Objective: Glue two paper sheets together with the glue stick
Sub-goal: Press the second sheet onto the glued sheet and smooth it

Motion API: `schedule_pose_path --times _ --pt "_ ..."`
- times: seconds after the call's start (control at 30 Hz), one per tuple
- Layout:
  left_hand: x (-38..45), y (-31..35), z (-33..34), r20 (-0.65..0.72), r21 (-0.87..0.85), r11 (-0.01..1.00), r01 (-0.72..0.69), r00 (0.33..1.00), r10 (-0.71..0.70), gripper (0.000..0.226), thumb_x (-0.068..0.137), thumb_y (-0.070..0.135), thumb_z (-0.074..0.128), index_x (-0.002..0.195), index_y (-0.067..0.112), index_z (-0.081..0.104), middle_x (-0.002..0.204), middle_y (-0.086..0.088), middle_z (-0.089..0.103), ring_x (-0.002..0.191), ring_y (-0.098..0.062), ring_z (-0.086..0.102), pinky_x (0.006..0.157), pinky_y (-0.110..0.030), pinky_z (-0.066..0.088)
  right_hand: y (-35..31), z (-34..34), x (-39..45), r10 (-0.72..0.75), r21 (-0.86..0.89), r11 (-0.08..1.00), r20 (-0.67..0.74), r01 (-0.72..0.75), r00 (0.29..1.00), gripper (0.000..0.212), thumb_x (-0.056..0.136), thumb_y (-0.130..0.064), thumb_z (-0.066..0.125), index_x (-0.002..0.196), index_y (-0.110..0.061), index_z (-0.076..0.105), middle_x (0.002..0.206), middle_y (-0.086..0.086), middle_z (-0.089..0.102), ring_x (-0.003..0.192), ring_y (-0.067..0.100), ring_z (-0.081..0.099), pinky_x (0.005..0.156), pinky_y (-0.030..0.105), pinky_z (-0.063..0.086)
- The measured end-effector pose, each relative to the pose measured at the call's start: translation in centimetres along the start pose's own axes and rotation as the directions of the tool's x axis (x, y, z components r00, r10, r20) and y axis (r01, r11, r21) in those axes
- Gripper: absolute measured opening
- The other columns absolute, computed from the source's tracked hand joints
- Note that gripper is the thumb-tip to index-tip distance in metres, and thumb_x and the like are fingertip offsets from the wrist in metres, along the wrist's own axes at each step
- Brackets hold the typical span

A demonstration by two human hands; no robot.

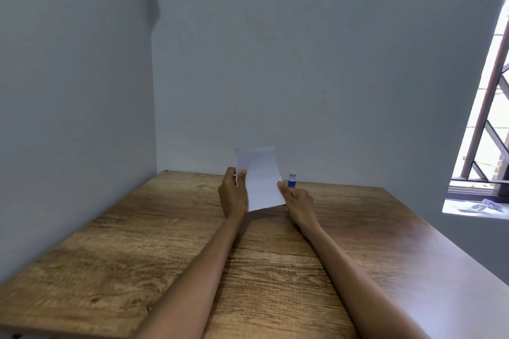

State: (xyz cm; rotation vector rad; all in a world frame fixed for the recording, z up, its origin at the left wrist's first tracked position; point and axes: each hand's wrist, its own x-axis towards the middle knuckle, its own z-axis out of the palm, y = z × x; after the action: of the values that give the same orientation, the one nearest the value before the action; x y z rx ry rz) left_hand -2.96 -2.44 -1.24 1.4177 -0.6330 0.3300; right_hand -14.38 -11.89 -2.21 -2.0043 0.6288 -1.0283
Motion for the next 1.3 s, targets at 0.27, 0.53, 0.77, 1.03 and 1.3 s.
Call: schedule_pose_path --times 0.27,0.53,0.77,1.03,1.3 --pt "-1.3 0.9 0.9 0.292 -0.12 0.992 0.027 0.956 0.009 0.028 0.094 0.023 0.054 0.068 0.017 0.046 0.059 0.007 0.05 0.045 0.004 0.048 0.04 -0.007 0.032 0.5 -1.0 0.4 0.073 0.059 0.996 -0.021 -0.071 0.997 0.046 0.082 -0.063 0.056 0.096 -0.019 0.063 0.084 -0.006 0.068 0.073 0.006 0.065 0.056 0.018 0.044" --pt "-1.9 0.9 1.7 0.421 -0.093 0.994 0.059 0.907 -0.015 0.027 0.094 0.028 0.053 0.069 0.018 0.051 0.065 0.004 0.056 0.054 -0.007 0.052 0.042 -0.009 0.036 0.7 -2.0 0.5 0.173 0.289 0.952 -0.231 -0.102 0.958 0.053 0.094 -0.057 0.039 0.075 -0.011 0.058 0.077 0.012 0.064 0.067 0.026 0.062 0.061 0.035 0.046" --pt "-1.8 0.2 1.6 0.433 -0.026 0.998 0.063 0.9 -0.045 0.031 0.094 0.042 0.049 0.089 0.015 0.063 0.085 0.0 0.067 0.077 -0.017 0.064 0.063 -0.029 0.049 0.8 -1.6 1.2 0.004 0.024 1.0 -0.19 0.001 0.982 0.037 0.095 -0.046 0.047 0.089 -0.014 0.063 0.085 0.001 0.067 0.08 0.019 0.064 0.067 0.033 0.049" --pt "-1.3 0.6 0.7 0.242 -0.019 0.997 0.08 0.968 -0.073 0.044 0.097 0.036 0.045 0.057 0.017 0.043 0.056 0.002 0.048 0.053 -0.012 0.045 0.052 -0.027 0.031 0.2 -0.3 0.3 -0.05 -0.01 0.999 -0.091 0.05 0.995 0.052 0.096 -0.055 0.037 0.057 -0.021 0.042 0.055 -0.005 0.049 0.05 0.01 0.046 0.052 0.027 0.032" --pt "-1.2 0.4 0.7 0.171 0.047 0.996 0.073 0.982 -0.08 0.051 0.099 0.034 0.04 0.05 0.02 0.03 0.048 0.005 0.034 0.045 -0.009 0.031 0.047 -0.026 0.021 0.4 -0.4 0.2 -0.048 -0.043 0.998 -0.129 0.043 0.99 0.056 0.097 -0.053 0.035 0.063 -0.009 0.042 0.061 0.007 0.045 0.055 0.016 0.042 0.055 0.03 0.029"
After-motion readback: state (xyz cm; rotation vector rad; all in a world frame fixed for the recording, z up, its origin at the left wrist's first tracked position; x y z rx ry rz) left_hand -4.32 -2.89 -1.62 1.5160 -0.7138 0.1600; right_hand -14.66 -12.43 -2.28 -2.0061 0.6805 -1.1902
